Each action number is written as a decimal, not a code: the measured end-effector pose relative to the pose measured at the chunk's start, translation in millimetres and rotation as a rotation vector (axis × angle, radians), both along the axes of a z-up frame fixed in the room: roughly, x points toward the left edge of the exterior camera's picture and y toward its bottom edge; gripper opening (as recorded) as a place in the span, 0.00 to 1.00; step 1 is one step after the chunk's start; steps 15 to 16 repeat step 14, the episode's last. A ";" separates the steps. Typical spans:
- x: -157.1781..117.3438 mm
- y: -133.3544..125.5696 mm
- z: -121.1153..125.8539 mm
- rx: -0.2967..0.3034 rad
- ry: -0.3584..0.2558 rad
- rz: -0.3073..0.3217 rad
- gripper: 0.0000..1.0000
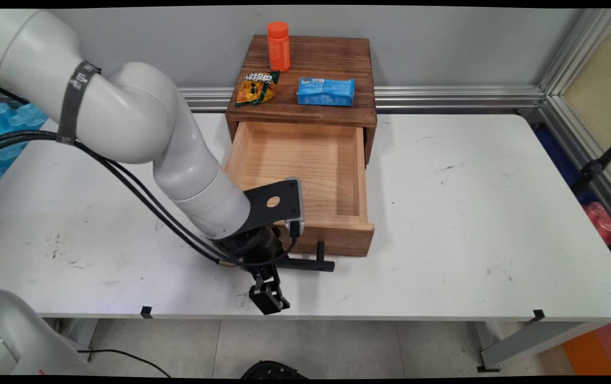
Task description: Open the drawer
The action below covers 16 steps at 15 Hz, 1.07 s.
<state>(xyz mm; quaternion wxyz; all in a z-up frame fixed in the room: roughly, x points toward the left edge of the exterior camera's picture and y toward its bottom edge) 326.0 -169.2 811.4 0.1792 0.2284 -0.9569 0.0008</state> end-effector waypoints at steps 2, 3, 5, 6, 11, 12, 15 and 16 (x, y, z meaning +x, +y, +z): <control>-0.8 2.9 1.1 0.003 0.002 -0.003 1.00; -1.2 4.0 1.5 0.004 0.003 -0.004 1.00; -2.3 7.6 2.9 0.008 0.006 -0.007 1.00; -2.6 9.0 3.3 0.010 0.007 -0.008 1.00; -3.9 14.3 4.8 0.016 0.011 -0.013 1.00; -4.3 15.5 5.1 0.017 0.012 -0.014 1.00; -5.0 17.3 5.6 0.019 0.014 -0.016 1.00; -5.0 17.3 5.6 0.019 0.014 -0.016 1.00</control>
